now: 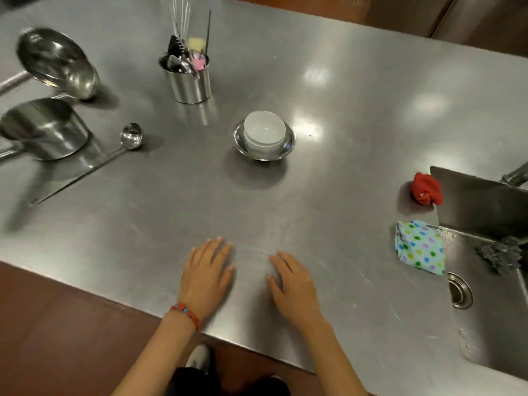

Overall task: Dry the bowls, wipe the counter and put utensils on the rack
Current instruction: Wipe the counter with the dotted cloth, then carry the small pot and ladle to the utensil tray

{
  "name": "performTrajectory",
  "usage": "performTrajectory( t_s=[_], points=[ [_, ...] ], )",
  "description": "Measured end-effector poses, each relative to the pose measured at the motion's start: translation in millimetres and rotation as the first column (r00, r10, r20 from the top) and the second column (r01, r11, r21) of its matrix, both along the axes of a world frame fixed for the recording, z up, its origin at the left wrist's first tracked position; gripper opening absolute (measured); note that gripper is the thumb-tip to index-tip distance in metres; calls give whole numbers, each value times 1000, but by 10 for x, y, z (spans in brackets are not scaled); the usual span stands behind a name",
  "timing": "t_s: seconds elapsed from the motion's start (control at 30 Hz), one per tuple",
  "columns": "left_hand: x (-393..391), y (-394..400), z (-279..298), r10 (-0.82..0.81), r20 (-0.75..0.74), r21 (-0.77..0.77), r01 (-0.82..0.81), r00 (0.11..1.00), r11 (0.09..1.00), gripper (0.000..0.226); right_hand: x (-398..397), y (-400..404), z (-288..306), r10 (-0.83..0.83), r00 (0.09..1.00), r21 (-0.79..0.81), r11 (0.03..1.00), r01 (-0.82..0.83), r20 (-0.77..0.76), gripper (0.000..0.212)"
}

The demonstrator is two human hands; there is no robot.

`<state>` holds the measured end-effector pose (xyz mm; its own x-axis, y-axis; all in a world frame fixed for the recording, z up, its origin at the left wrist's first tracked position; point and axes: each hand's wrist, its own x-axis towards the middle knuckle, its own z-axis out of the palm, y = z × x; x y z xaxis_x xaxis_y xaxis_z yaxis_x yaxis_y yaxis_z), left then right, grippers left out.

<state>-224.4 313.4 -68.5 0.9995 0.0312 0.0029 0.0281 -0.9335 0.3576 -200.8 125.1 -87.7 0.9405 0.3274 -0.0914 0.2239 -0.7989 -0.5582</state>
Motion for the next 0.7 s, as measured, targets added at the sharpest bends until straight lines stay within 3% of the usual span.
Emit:
performTrajectory(
  t_s=[0.23, 0.53, 0.7],
  points=[
    [-249, 1073, 67, 71, 50, 42, -73, 996, 996, 50, -107, 957, 136, 7, 999, -10, 1000, -7, 45, 43],
    [-401, 2794, 135, 98, 3, 59, -98, 995, 993, 51, -271, 2606, 230, 1, 1000, 10, 1000, -1, 5, 42],
    [-438, 3415, 191, 161, 8, 38, -161, 987, 986, 72, -183, 3239, 283, 73, 997, 8, 997, -73, 9, 43]
  ],
)
